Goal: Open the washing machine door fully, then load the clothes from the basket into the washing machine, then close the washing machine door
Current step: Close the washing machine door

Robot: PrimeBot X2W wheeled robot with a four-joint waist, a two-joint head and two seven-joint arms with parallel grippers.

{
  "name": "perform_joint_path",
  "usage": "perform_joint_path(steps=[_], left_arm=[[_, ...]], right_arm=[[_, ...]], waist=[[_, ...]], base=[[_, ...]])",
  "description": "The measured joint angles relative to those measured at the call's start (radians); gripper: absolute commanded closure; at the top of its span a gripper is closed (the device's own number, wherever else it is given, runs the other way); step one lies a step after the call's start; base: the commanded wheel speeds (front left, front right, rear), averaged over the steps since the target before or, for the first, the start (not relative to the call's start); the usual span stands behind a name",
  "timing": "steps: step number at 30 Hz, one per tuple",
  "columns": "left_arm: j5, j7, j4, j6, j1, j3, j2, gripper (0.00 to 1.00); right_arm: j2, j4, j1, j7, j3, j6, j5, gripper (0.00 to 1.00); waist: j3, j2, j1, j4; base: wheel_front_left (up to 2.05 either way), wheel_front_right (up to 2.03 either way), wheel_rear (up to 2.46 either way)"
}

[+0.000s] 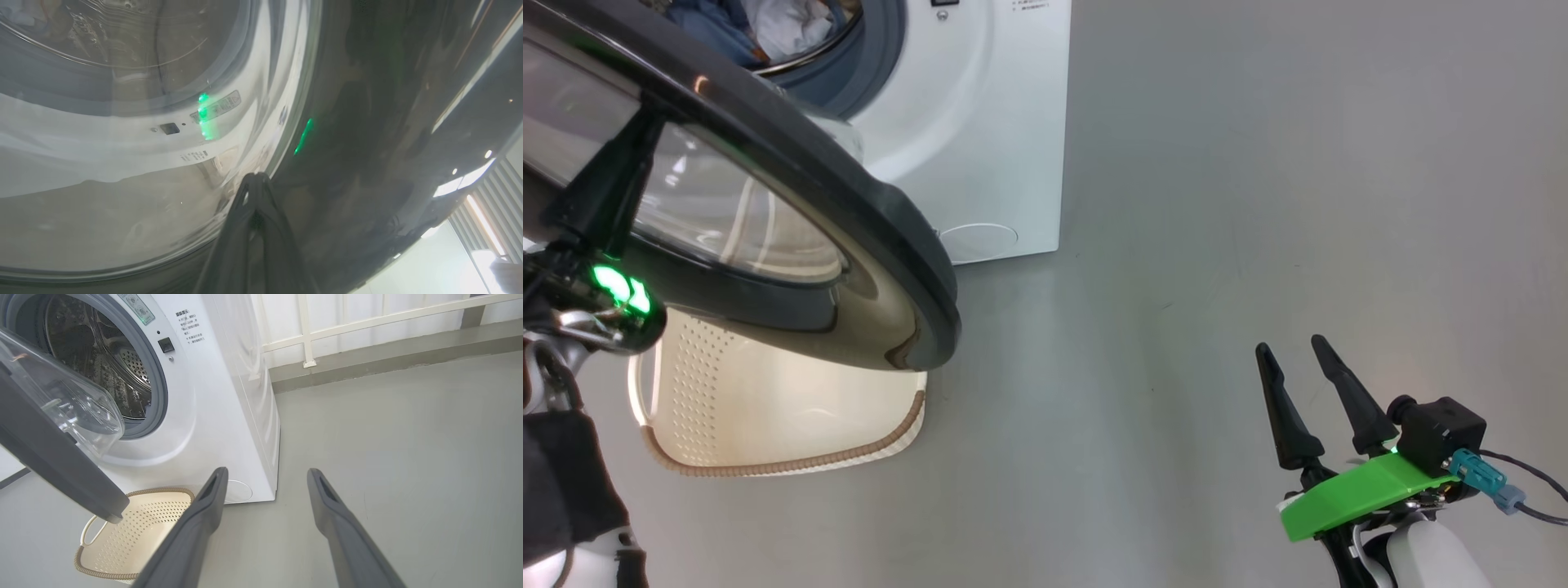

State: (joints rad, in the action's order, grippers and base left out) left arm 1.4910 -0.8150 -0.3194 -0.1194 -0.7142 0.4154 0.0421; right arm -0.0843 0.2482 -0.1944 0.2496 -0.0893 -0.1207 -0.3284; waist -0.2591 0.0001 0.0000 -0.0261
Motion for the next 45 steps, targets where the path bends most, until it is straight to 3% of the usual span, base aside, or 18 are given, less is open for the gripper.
perform_joint_path(steps=[14, 33, 35, 37, 38, 45], left_arm=[[-0.025, 0.055, -0.012, -0.002, 0.003, 0.000, -0.002, 1.00], [-0.027, 0.175, 0.129, -0.004, 0.209, -0.010, -0.012, 1.00], [-0.041, 0.206, 0.154, -0.004, 0.237, -0.013, -0.012, 0.69], [-0.060, 0.231, 0.185, -0.004, 0.266, -0.026, -0.012, 0.48], [-0.069, 0.241, 0.202, -0.004, 0.280, -0.038, -0.011, 0.00], [-0.178, 0.359, 0.305, -0.004, 0.380, -0.137, 0.008, 0.00]], right_arm=[[0.001, 0.004, -0.010, 0.000, 0.010, 0.000, 0.000, 0.00], [0.005, 0.022, 0.057, 0.000, 0.010, 0.000, -0.029, 0.00], [0.006, 0.022, 0.057, 0.000, 0.010, 0.000, -0.032, 0.00], [0.006, 0.021, 0.061, 0.000, 0.010, 0.000, -0.034, 0.00], [0.006, 0.021, 0.067, 0.000, 0.010, 0.000, -0.034, 0.00], [0.005, 0.011, 0.077, 0.000, 0.008, 0.000, -0.030, 0.00]], waist=[[0.036, 0.0000, 0.0000, 0.035], [0.168, 0.0000, 0.0000, 0.111], [0.181, 0.0000, 0.0000, 0.115], [0.190, 0.0000, 0.0000, 0.118], [0.193, 0.0000, 0.0000, 0.119], [0.194, 0.0000, 0.0000, 0.115]], base=[[0.00, 0.00, 0.00], [0.00, 0.00, 0.00], [0.00, 0.00, 0.00], [0.00, 0.00, 0.00], [0.00, 0.00, 0.00], [0.00, 0.00, 0.00]])
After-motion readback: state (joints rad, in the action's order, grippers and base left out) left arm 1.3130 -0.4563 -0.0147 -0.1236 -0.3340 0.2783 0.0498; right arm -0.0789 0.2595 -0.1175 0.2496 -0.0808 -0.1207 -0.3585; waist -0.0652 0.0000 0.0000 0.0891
